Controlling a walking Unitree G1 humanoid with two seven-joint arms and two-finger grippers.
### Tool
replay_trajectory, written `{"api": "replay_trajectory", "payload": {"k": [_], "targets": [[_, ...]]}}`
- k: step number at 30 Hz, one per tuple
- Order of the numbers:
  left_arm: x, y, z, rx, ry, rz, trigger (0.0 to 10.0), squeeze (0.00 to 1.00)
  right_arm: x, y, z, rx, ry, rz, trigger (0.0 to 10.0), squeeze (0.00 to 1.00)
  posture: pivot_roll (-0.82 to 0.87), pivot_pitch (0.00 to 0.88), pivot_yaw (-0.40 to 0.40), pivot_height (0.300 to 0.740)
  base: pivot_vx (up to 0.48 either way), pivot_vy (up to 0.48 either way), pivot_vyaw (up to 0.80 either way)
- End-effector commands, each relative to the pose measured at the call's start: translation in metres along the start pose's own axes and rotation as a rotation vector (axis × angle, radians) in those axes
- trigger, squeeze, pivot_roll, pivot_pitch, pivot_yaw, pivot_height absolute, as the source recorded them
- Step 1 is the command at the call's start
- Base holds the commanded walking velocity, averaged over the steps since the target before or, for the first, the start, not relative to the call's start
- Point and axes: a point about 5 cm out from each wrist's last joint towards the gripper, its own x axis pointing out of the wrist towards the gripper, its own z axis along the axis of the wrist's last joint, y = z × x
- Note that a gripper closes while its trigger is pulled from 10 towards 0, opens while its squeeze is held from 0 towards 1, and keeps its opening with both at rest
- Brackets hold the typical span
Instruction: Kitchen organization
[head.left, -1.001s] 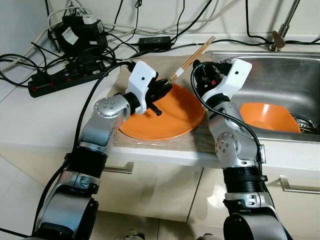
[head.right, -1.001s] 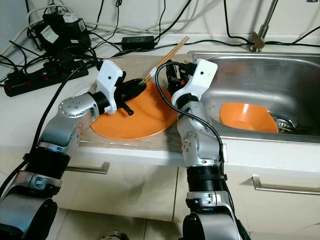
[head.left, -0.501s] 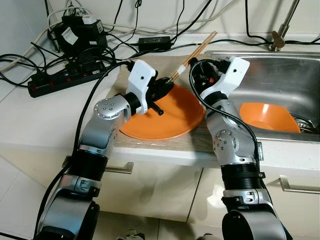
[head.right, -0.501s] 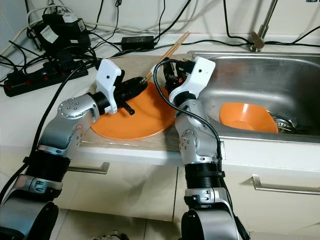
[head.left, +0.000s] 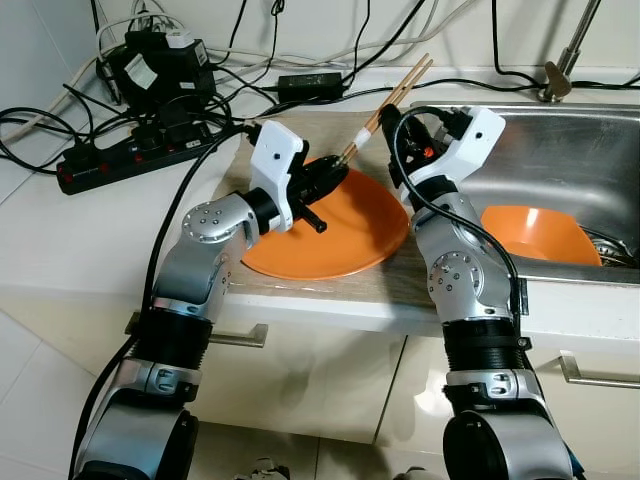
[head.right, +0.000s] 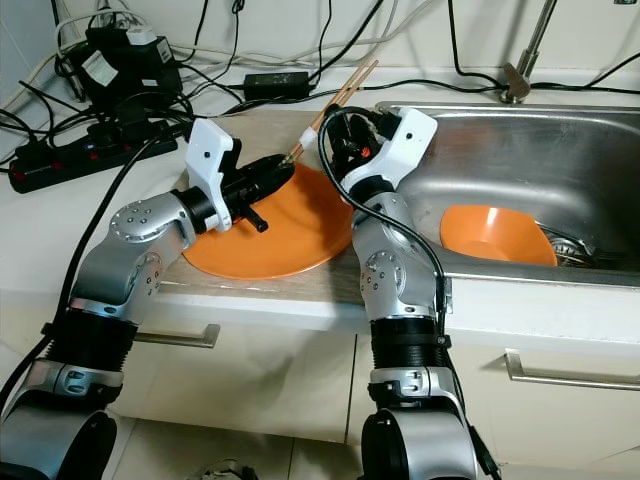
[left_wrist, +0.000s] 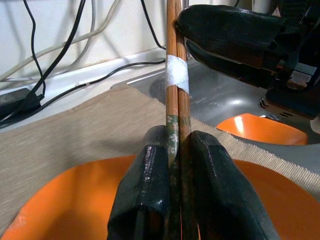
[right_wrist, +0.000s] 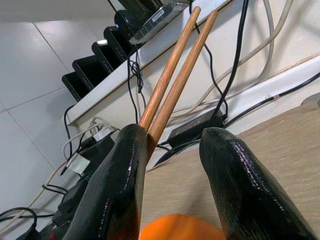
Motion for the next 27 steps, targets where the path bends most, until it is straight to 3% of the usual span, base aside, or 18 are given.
{"api": "replay_trajectory", "payload": {"k": [1,8,13,22,25,26,27], "targets": [[0.005,-0.013,0.006,0.026,-0.011,-0.096,0.0,0.00,0.004,0.016,-0.008,0.034,0.033,0.049,10.0,0.00,-0.01,0.014,0.089,0.715,0.000,0.000,0.00],[0.006,-0.016,0.005,0.040,0.004,-0.133,0.0,0.00,0.000,0.033,-0.016,0.130,0.083,0.146,10.0,0.00,-0.01,0.016,0.090,0.715,0.000,0.000,0.00],[0.006,-0.017,0.006,0.045,0.001,-0.141,0.0,0.00,-0.002,0.038,-0.018,0.132,0.089,0.169,10.0,0.00,-0.01,0.017,0.091,0.715,0.000,0.000,0.00],[0.006,-0.025,0.012,0.050,-0.025,-0.186,0.0,0.00,-0.002,0.038,-0.018,0.025,0.068,0.163,10.0,0.00,-0.01,0.021,0.086,0.715,0.000,0.000,0.00],[0.006,-0.025,0.012,0.050,-0.025,-0.187,0.0,0.00,-0.002,0.036,-0.017,-0.045,0.054,0.149,10.0,0.00,-0.01,0.021,0.086,0.715,0.000,0.000,0.00],[0.005,-0.023,0.011,0.051,-0.023,-0.184,0.0,0.00,-0.002,0.032,-0.015,-0.130,0.032,0.119,10.0,0.00,-0.01,0.021,0.086,0.715,0.000,0.000,0.00],[0.004,-0.023,0.011,0.051,-0.021,-0.183,0.0,0.00,-0.002,0.030,-0.015,-0.150,0.026,0.106,10.0,0.00,-0.01,0.021,0.086,0.715,0.000,0.000,0.00]]}}
